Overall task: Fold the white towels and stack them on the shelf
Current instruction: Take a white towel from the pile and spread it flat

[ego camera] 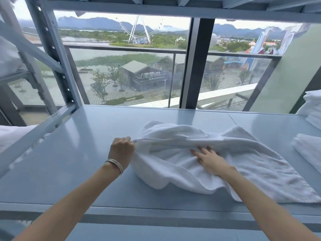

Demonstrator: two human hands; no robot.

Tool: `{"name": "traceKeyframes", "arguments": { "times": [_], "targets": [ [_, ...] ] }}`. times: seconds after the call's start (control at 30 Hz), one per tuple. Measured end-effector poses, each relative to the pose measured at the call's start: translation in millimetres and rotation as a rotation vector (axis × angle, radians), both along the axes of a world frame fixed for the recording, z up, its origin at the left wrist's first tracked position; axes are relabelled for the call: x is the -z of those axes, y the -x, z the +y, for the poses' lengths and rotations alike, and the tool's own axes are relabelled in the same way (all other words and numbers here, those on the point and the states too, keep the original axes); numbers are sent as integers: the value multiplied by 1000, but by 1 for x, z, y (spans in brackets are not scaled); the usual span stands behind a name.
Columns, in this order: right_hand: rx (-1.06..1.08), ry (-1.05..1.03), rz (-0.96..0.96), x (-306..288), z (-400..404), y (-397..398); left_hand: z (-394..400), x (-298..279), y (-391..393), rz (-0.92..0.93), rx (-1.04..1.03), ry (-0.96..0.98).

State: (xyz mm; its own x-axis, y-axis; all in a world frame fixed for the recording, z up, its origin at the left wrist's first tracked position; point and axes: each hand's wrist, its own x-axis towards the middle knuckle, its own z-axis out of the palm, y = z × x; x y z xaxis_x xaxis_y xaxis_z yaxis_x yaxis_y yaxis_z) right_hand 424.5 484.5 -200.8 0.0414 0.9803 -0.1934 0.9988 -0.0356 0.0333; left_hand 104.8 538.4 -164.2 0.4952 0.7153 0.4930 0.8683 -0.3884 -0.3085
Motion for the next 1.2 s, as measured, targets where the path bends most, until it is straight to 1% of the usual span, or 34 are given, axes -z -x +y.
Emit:
{"name": "traceKeyframes", "arguments": {
  "times": [0.07, 0.1, 0.17, 0.23, 0.3, 0.37, 0.4, 0.43, 0.47, 0.53, 0.6, 0.63, 0.67, 0.73, 0.77, 0.8, 0.9, 0.93, 1.0, 1.07, 1.13, 1.2],
  "targets": [
    [-2, -15, -50, -5, -2, 8, -10, 12, 7, 35, 6, 2],
    [-21, -59, -69, -9, -3, 17, -14, 14, 5, 36, 20, -1],
    [-106, -247, -18, -13, -5, 41, -19, 12, -9, 20, 66, -9],
    [-217, -442, 77, -14, -4, 62, -19, 4, -34, 33, 166, -42],
    [-320, -526, 94, -11, 0, 77, -10, -4, -65, 91, 279, -41],
    [-347, -455, 100, -11, 4, 89, 2, -2, -92, 212, 344, 33],
    [-309, -394, 94, -8, 7, 90, 10, 3, -103, 283, 366, 46],
    [-262, -340, 70, -4, 9, 88, 21, 9, -114, 315, 392, 39],
    [-225, -293, 31, -2, 11, 87, 30, 13, -121, 347, 389, 70],
    [-200, -244, 22, 5, 9, 82, 42, 16, -124, 399, 368, 178],
    [-188, -193, -1, 10, 4, 76, 42, 9, -115, 396, 347, 209],
    [-175, -171, -32, 11, 1, 74, 44, 6, -107, 395, 355, 179],
    [-176, -189, -44, 13, 0, 73, 47, 4, -99, 371, 347, 211],
    [-209, -245, -77, 12, 0, 74, 54, 4, -79, 294, 410, 195],
    [-207, -215, -135, 12, 1, 75, 53, 3, -70, 264, 426, 175],
    [-192, -251, -165, 13, 3, 77, 49, -1, -62, 253, 381, 178],
    [-169, -340, -135, 7, 13, 85, 44, 1, -47, 272, 354, 92],
    [-159, -365, -139, 5, 17, 86, 42, -3, -44, 260, 321, 110],
    [-134, -338, -165, 0, 27, 87, 48, -10, -36, 194, 285, 76],
    [-127, -297, -187, 0, 34, 83, 54, -17, -21, 136, 240, -7],
    [-185, -376, -107, -3, 36, 84, 52, -18, 4, 85, 173, -74],
    [-242, -553, 22, -13, 40, 93, 46, -15, 34, 34, 107, -123]
  ]
}}
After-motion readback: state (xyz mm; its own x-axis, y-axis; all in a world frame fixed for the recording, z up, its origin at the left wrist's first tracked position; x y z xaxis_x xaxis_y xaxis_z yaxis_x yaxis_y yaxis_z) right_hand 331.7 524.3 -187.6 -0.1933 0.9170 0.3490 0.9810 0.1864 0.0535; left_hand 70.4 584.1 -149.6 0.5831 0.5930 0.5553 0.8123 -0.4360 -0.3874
